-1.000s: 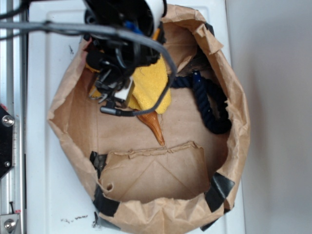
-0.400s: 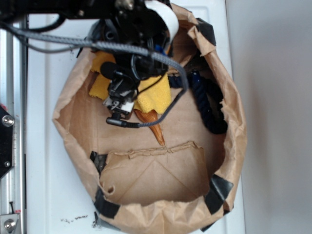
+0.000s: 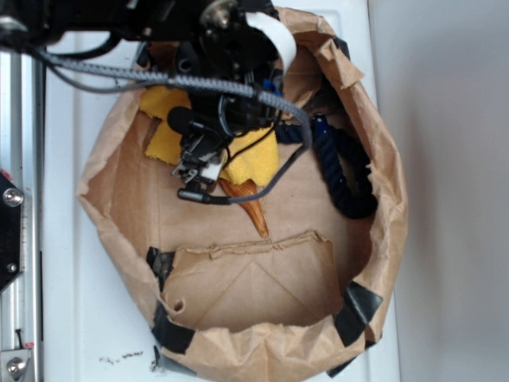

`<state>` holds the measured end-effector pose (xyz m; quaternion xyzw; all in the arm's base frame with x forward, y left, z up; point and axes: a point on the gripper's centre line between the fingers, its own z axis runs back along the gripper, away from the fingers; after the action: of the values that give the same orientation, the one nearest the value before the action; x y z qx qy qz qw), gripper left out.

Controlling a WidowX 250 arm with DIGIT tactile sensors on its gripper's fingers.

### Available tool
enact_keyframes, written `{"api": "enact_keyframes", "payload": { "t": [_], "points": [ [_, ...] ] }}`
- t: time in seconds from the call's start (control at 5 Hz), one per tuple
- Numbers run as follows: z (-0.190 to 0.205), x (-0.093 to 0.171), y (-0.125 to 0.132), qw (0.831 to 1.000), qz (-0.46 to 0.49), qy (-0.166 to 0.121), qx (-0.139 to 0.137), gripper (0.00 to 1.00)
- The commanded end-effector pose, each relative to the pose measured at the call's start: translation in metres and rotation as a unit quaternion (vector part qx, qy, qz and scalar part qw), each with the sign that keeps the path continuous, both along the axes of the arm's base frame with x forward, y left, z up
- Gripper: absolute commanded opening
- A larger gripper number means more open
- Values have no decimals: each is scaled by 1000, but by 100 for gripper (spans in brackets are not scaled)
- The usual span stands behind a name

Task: Grab the yellow cloth.

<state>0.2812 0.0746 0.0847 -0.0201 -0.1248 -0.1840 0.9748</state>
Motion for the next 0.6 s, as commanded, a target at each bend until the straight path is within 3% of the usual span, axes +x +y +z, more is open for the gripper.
{"api": "enact_keyframes", "payload": {
  "t": [0.0, 0.2, 0.4],
  "points": [
    [10, 2, -9, 999, -10, -31, 3, 0],
    [9, 2, -9, 999, -10, -32, 3, 0],
    [8, 1, -10, 999, -16, -30, 7, 100]
  ]
}}
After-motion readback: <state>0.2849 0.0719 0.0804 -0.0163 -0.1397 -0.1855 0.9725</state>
